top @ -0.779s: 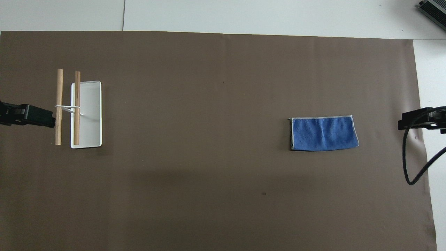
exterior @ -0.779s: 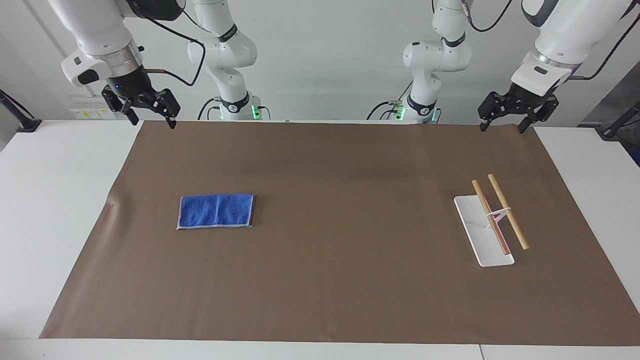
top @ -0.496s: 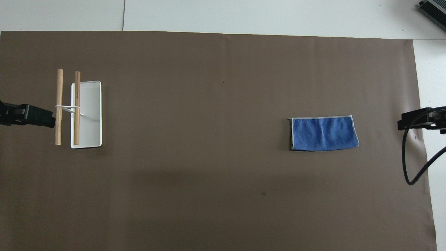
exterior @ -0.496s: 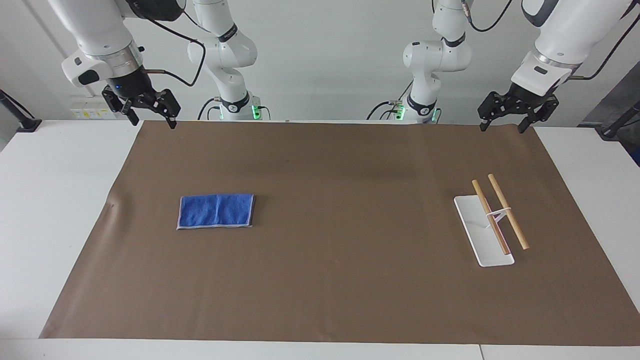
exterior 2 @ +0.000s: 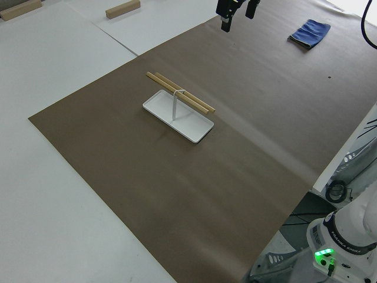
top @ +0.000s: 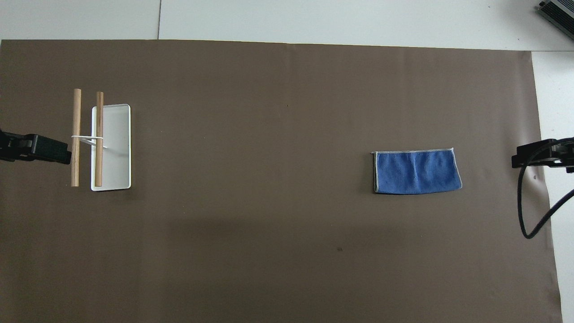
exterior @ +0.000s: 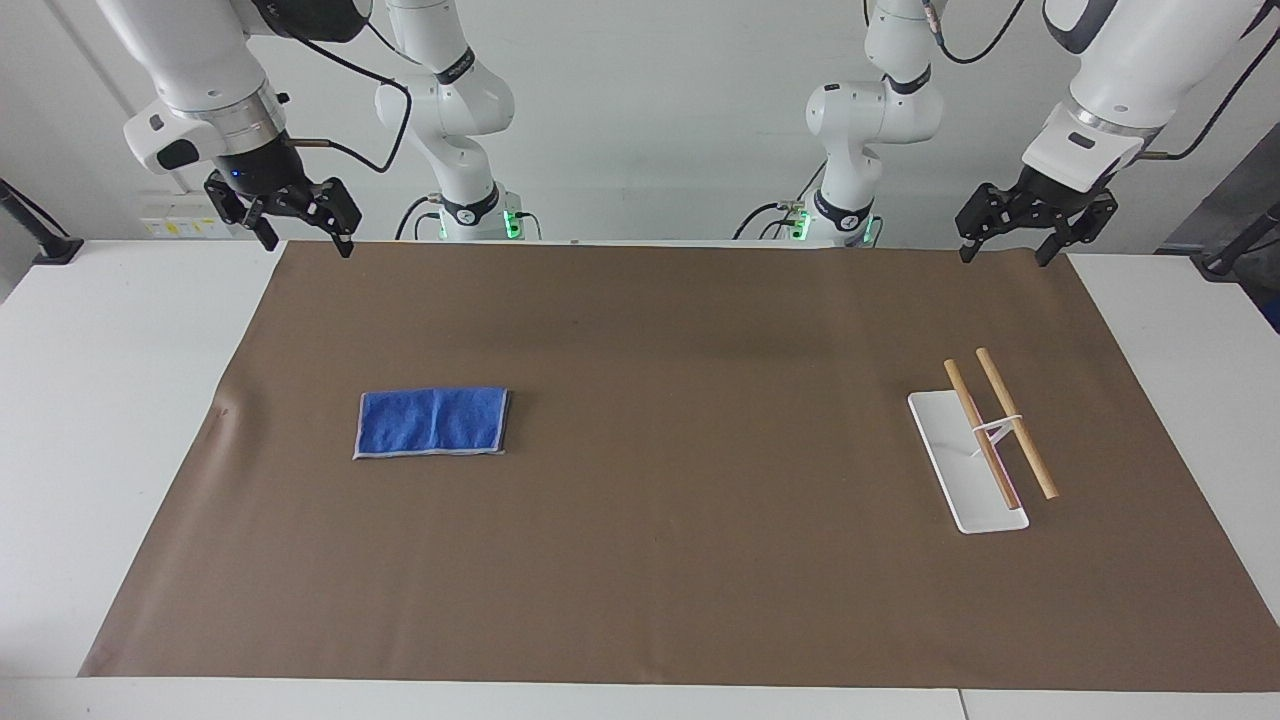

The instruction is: Right arm passes towel to left arm to hang

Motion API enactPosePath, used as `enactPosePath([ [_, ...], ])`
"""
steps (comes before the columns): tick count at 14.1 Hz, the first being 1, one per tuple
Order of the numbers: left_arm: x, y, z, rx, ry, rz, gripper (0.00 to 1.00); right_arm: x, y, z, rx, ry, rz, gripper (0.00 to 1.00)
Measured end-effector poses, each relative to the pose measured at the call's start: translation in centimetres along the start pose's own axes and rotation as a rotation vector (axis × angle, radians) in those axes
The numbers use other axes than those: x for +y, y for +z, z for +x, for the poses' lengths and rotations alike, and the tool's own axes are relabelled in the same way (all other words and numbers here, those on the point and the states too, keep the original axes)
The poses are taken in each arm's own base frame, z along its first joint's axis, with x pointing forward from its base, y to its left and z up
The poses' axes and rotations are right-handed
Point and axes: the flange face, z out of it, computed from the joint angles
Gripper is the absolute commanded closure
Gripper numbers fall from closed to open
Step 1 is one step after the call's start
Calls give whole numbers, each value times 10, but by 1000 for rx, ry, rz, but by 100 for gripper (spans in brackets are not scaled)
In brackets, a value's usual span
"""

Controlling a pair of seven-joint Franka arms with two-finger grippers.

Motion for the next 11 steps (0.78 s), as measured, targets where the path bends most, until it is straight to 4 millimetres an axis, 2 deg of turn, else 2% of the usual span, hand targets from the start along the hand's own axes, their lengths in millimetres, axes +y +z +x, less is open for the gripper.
enactPosePath([
  [11, 0, 0, 0, 0, 0, 0, 0, 0, 14, -5, 13, -2, 3, 0],
])
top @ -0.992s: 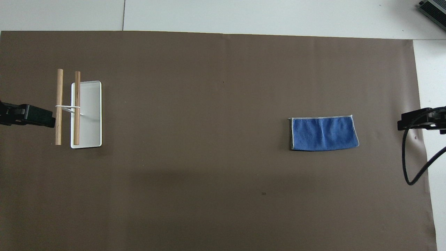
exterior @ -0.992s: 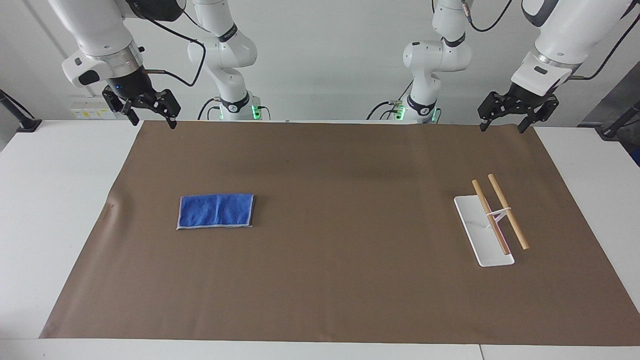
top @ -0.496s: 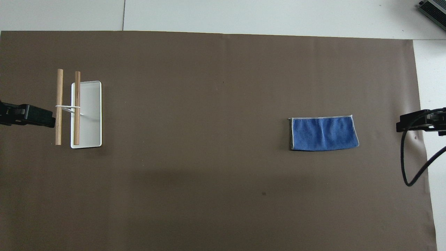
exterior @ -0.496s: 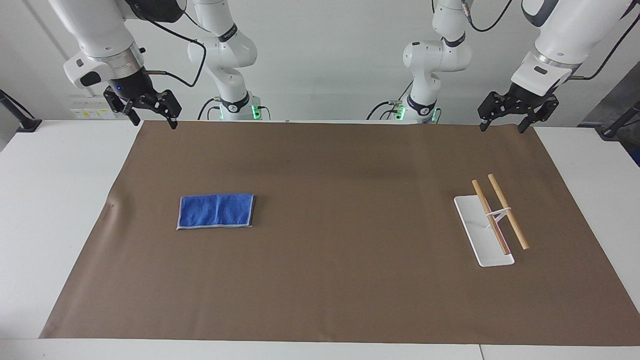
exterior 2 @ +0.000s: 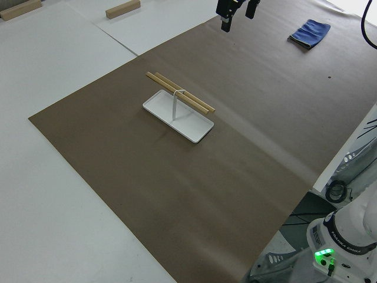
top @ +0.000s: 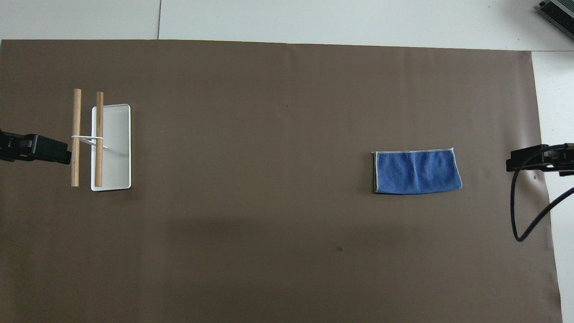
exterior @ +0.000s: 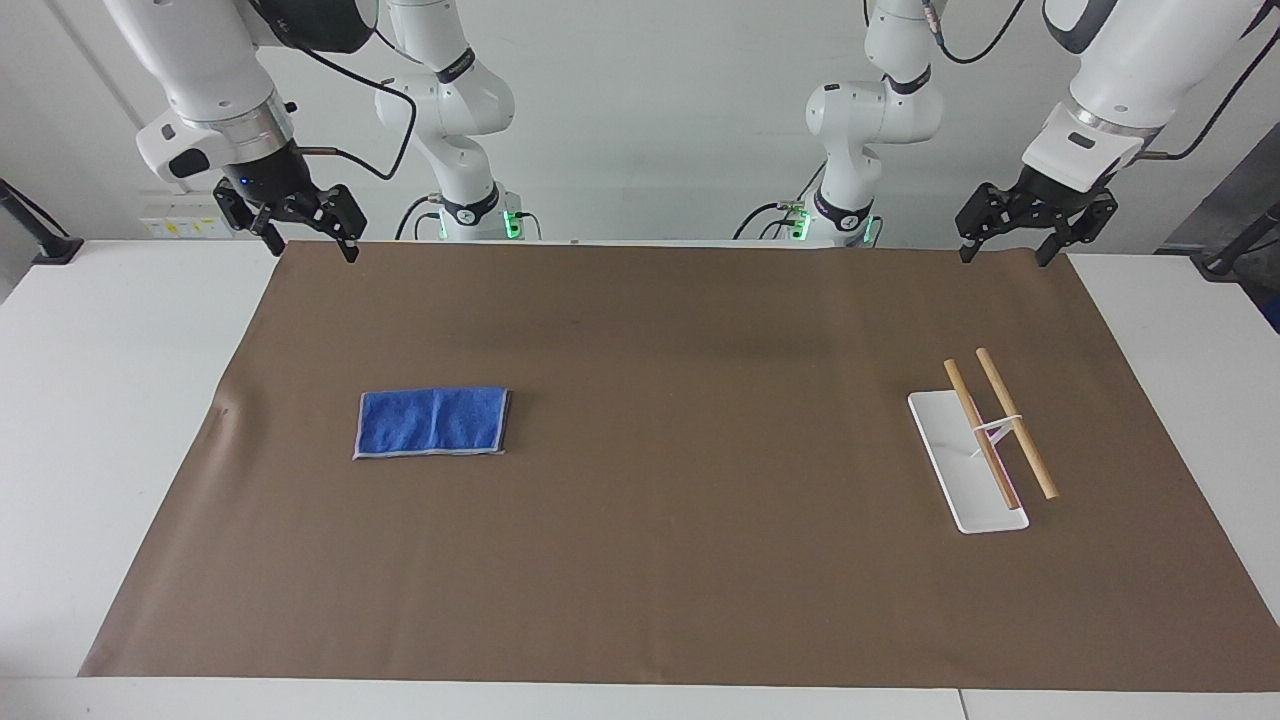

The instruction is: Right arm passes towel to left arm to hang

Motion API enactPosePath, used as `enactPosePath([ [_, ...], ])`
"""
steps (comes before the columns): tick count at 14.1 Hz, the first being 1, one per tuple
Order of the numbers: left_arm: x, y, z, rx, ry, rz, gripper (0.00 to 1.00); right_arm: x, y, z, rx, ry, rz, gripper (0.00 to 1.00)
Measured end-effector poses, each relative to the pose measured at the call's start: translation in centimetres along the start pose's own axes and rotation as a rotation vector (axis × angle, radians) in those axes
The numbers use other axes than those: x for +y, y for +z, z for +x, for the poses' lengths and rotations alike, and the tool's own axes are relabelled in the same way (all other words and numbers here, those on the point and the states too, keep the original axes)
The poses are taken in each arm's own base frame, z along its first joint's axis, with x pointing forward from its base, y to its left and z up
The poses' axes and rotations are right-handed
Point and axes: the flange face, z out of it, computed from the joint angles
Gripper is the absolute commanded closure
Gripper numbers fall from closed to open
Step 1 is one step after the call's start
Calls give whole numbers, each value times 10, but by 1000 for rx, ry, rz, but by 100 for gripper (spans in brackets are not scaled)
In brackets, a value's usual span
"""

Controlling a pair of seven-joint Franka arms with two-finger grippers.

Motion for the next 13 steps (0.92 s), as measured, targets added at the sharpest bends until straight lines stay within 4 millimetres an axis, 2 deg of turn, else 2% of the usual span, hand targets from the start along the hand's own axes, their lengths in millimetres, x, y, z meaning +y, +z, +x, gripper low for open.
enactPosePath([
  [5, 0, 0, 0, 0, 0, 0, 0, 0, 4, -1, -1, -8, 0, 0],
  [8, 0, 0, 0, 0, 0, 0, 0, -2, 15, 1, 1, -22, 0, 0],
  [10, 0, 0, 0, 0, 0, 0, 0, -7, 40, 8, 25, -35, 2, 0],
  [13, 0, 0, 0, 0, 0, 0, 0, -34, 91, 18, 53, -84, 2, 0],
])
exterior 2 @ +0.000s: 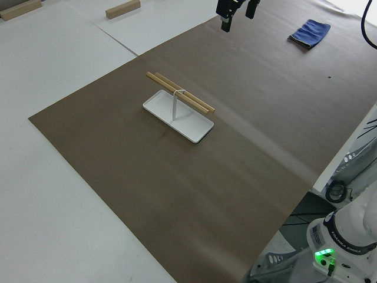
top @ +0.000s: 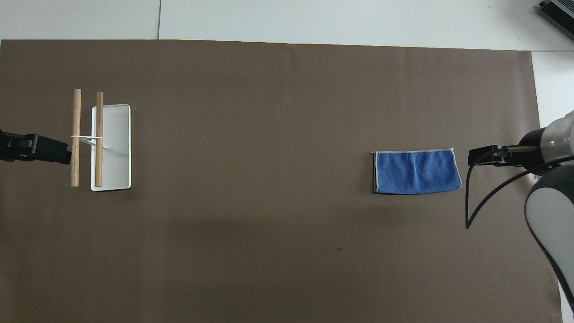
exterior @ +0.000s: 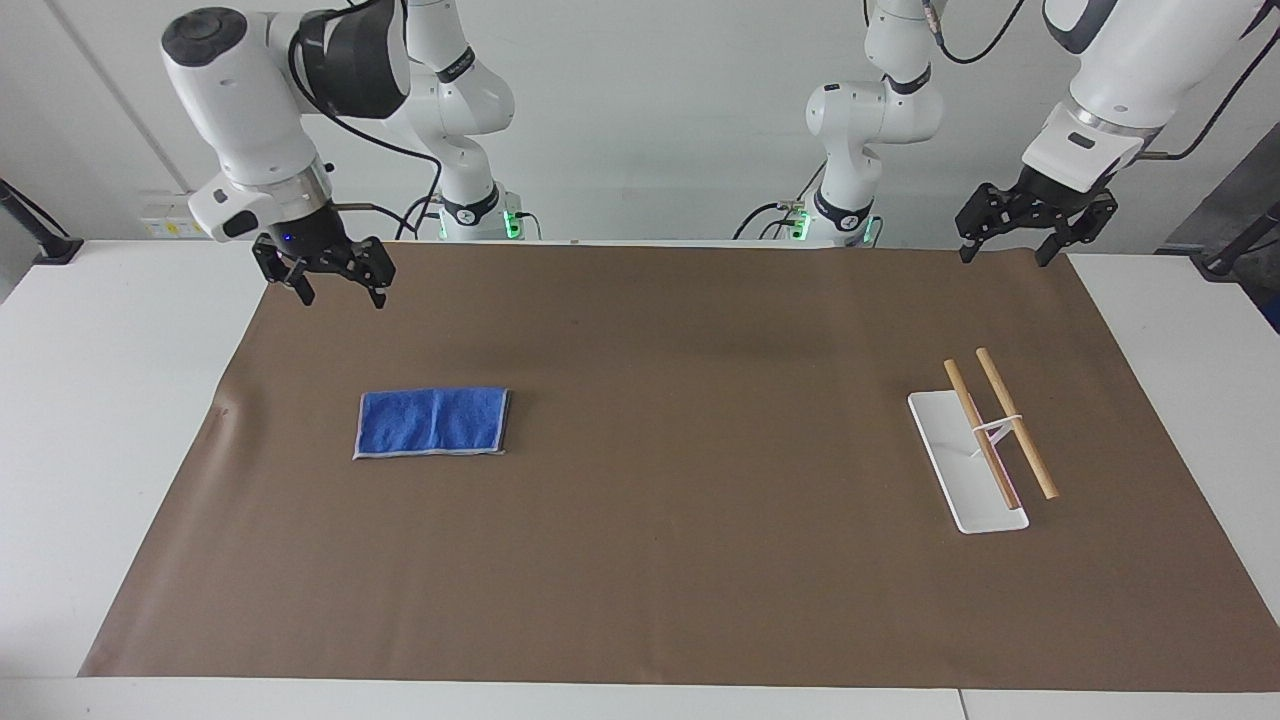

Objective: Right arm passes towel to left arm to hang
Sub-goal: 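Reach the right gripper down onto the blue towel's near edge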

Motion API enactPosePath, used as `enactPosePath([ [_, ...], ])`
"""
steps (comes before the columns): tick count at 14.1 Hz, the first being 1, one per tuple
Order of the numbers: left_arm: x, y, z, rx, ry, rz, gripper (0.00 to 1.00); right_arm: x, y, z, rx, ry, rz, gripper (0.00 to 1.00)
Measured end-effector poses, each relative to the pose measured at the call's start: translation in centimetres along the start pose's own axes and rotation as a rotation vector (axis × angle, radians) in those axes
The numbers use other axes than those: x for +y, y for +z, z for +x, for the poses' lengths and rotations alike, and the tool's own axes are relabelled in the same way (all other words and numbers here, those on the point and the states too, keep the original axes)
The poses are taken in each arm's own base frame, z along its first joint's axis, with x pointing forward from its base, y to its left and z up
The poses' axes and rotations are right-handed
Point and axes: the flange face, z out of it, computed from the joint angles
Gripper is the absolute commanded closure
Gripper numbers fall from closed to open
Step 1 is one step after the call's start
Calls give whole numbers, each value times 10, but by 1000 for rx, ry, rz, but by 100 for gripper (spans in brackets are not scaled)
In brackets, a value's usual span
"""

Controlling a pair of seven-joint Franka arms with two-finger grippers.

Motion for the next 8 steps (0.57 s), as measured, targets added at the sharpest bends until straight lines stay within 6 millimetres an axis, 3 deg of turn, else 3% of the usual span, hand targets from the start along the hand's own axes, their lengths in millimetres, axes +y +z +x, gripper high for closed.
enactPosePath([
  [2, 0, 0, 0, 0, 0, 0, 0, -13, 41, 11, 11, -28, -2, 0],
  [8, 0, 0, 0, 0, 0, 0, 0, -15, 170, 20, 40, -77, 2, 0],
])
